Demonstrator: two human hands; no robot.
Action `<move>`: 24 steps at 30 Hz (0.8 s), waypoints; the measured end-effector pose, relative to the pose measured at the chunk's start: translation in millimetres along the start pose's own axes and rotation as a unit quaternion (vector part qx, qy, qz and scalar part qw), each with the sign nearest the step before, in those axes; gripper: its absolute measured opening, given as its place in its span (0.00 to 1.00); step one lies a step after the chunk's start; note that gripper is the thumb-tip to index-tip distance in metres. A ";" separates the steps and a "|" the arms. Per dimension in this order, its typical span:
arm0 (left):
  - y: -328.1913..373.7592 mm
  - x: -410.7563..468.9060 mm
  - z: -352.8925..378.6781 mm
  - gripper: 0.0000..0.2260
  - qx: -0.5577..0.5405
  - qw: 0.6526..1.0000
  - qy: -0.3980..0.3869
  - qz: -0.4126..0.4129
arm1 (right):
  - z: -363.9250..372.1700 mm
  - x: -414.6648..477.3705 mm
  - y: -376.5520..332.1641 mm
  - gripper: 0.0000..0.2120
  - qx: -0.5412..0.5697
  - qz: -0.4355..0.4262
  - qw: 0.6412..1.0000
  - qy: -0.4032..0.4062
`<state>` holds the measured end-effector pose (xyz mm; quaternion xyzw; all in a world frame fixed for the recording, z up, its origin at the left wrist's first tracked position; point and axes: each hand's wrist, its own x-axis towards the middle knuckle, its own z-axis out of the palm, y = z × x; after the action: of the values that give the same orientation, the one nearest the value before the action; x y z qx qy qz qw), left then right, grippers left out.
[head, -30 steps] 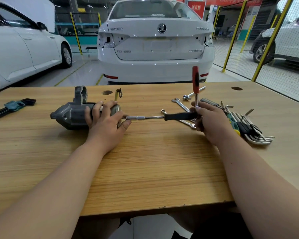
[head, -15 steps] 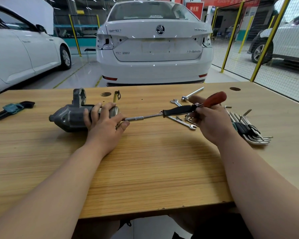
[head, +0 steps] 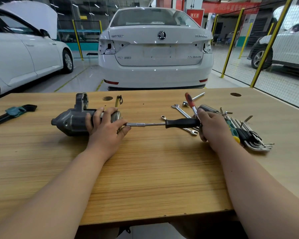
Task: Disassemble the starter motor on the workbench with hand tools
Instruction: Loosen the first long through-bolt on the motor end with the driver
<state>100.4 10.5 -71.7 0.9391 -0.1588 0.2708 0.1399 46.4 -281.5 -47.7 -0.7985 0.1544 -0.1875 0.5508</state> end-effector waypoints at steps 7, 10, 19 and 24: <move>-1.9 0.8 2.5 0.16 0.016 1.000 -0.004 0.005 | 3.9 -5.3 -4.8 0.17 -0.009 0.032 0.997 -0.064; -2.1 1.1 3.2 0.16 0.020 1.000 -0.004 0.004 | 2.5 -4.1 -4.7 0.13 -0.006 0.015 0.997 -0.077; -3.5 1.6 5.6 0.18 0.037 0.999 -0.016 0.005 | 6.7 -2.2 -5.6 0.09 0.240 0.094 0.961 -0.098; -1.1 1.0 4.3 0.23 0.037 0.999 -0.014 -0.002 | 5.6 -1.2 -8.8 0.04 0.390 0.194 0.888 -0.149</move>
<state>103.6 9.7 -74.8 0.9476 -0.1483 0.2634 0.1038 48.3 -273.4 -41.4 -0.4921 0.1368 -0.0005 0.8597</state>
